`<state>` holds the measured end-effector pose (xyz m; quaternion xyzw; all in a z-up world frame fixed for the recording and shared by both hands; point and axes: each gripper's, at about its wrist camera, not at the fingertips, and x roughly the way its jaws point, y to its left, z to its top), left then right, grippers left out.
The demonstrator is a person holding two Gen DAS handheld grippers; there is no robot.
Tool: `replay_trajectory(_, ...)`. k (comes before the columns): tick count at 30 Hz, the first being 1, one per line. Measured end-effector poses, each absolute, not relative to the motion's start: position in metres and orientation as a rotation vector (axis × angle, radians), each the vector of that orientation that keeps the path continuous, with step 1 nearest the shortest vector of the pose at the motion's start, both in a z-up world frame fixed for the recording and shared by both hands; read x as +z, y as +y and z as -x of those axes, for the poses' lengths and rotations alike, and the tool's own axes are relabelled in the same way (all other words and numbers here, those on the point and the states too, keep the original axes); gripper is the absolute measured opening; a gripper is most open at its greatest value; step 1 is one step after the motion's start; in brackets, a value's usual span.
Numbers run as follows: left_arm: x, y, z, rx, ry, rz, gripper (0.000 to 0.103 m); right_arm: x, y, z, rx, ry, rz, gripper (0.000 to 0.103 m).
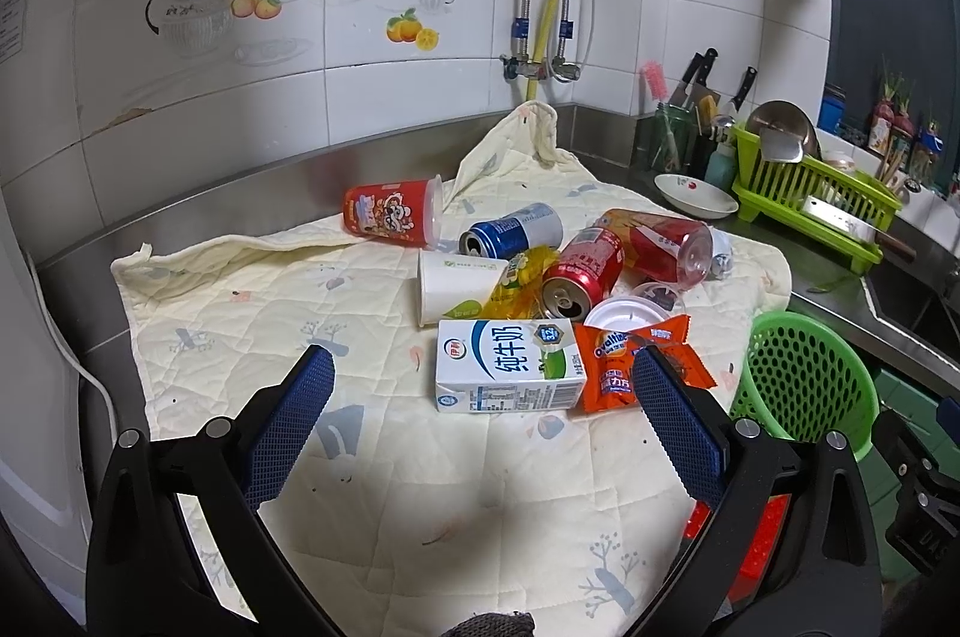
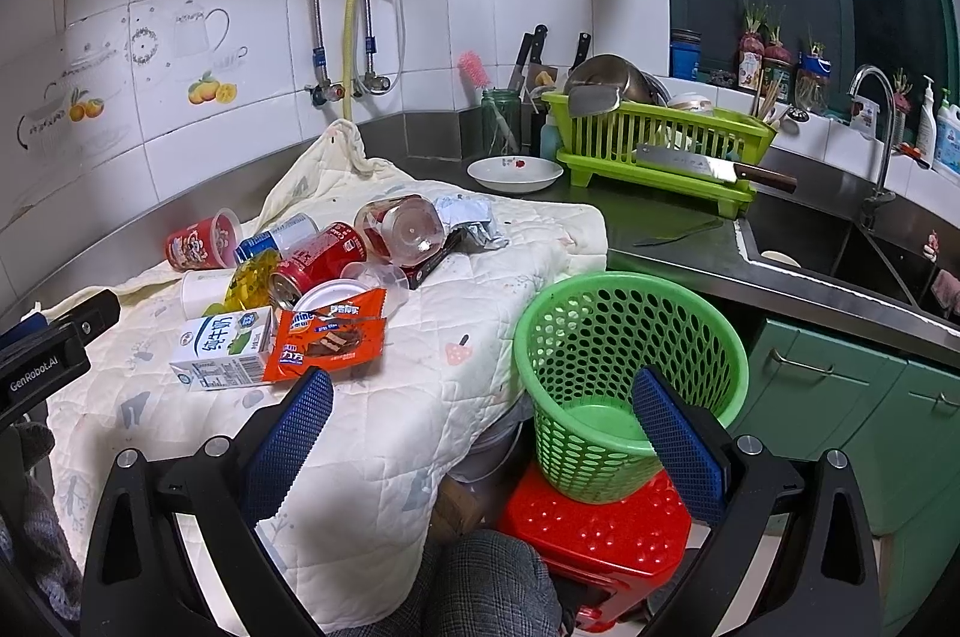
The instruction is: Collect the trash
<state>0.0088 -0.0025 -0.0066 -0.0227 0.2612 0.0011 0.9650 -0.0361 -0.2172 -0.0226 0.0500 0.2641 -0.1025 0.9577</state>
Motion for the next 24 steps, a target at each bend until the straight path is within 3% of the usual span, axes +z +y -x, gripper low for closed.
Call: replay_trajectory(24,-0.003,0.004,-0.029,0.021,0.537,0.036,0.098,-0.03,-0.21,0.014,-0.166,0.563,-0.055,0.097)
